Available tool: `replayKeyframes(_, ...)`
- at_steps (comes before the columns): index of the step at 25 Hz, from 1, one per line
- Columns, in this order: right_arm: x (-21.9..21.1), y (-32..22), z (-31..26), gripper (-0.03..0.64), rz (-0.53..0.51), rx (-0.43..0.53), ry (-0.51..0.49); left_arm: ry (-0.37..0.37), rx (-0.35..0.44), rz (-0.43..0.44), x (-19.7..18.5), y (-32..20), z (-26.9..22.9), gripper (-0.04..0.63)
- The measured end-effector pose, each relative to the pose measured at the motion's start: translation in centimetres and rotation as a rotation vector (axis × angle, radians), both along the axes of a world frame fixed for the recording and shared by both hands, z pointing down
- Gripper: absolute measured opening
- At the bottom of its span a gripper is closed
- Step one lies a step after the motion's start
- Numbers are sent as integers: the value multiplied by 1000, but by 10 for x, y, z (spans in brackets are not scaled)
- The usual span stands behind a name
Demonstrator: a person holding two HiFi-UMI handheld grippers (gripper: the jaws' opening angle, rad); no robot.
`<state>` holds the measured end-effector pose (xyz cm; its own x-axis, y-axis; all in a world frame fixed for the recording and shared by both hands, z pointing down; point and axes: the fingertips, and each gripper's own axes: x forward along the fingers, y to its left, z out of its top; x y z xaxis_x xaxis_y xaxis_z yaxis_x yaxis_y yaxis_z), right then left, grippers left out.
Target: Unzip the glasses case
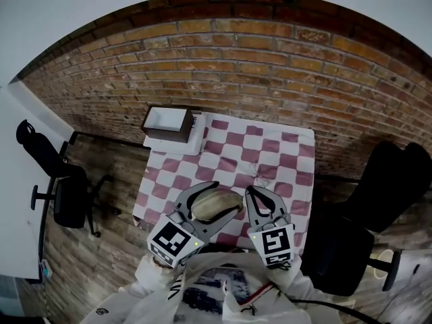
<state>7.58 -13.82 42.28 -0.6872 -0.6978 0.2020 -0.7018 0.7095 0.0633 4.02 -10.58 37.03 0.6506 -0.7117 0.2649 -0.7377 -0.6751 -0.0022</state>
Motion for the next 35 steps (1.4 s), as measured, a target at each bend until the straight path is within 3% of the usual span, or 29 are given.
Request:
replayKeyframes(11, 12, -12, 2, 15, 32, 23, -7, 6, -48, 42, 14, -14, 20, 296)
replayKeyframes(35, 2, -10, -8, 15, 2, 64, 3, -128, -100, 59, 17, -12, 54, 296)
